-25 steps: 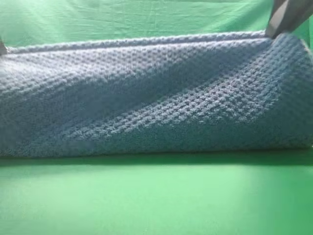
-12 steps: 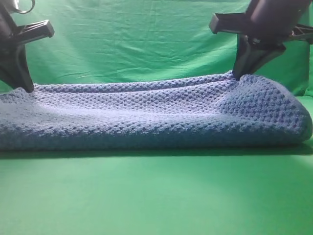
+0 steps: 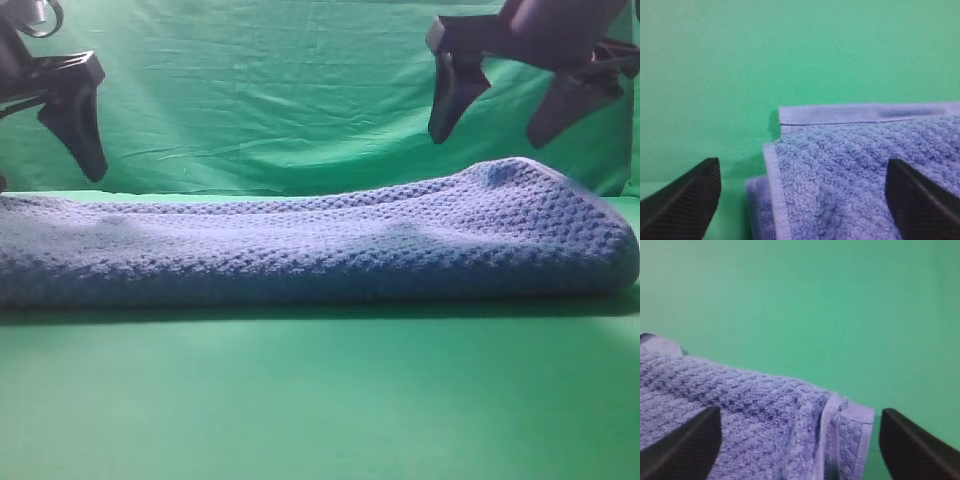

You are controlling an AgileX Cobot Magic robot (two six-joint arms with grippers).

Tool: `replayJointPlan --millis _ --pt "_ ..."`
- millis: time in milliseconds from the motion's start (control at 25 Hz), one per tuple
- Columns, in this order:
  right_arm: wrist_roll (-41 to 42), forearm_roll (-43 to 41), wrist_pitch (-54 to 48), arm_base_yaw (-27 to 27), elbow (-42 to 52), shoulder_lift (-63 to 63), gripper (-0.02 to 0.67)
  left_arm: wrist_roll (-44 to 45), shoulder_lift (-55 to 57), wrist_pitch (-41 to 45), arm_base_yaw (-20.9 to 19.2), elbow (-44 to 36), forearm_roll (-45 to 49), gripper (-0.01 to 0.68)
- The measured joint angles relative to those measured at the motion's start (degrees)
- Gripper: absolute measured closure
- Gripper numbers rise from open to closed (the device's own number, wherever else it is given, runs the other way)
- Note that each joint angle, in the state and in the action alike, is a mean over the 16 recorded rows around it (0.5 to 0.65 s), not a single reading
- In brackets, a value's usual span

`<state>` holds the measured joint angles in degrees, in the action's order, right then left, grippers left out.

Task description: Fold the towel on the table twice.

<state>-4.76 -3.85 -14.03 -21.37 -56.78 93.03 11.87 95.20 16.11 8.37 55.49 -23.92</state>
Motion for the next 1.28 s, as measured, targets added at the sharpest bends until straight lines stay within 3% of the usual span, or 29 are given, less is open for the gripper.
replayJointPlan --millis 120,200,520,760,920,1280 --pt "0.0 -0.5 -2.7 0.6 0.0 -4.2 0.119 0.1 -3.4 1.5 0.0 0.0 1.2 0.17" --pt "0.1 -1.0 -5.2 0.9 0.0 -7.7 0.139 0.2 -6.3 2.9 0.0 0.0 1.8 0.196" --pt "0.1 -2.7 -17.7 1.9 0.0 -24.5 0.427 0.2 -22.0 10.7 -0.1 0.0 2.8 0.484" --pt "0.2 -3.0 -27.8 1.9 0.0 -37.5 0.595 0.2 -35.5 18.1 -0.1 -0.6 3.1 0.628" --pt "0.2 -2.7 -32.9 1.9 0.8 -46.0 0.643 0.2 -45.3 22.0 -0.1 -2.3 3.2 0.669" --pt "0.5 -2.1 -36.0 1.9 8.4 -64.9 0.649 0.1 -68.6 26.2 -0.1 -11.1 3.4 0.673"
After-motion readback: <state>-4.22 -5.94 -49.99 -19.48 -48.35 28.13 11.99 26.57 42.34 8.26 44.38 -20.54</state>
